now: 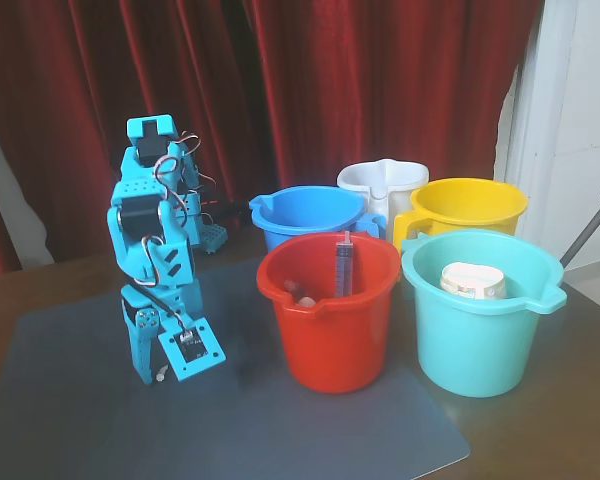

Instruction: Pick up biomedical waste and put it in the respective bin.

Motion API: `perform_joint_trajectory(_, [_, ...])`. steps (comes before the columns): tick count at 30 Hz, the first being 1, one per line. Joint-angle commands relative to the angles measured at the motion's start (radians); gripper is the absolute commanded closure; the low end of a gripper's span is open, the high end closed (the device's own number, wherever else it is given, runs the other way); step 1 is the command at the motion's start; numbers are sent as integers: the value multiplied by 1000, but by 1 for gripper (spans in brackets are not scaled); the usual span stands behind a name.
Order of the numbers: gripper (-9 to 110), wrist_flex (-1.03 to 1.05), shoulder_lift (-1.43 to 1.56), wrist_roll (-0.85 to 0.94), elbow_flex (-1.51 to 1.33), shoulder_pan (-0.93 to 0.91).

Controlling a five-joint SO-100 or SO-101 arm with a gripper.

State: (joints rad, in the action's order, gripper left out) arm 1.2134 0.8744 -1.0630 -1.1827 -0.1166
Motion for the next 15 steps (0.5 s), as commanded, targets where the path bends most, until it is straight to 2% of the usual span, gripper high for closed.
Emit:
perform_joint_trajectory(1, [83,-63,11,8,-12,-5])
perform_joint_trajectory(15, [83,-57,26,37,-98,-11])
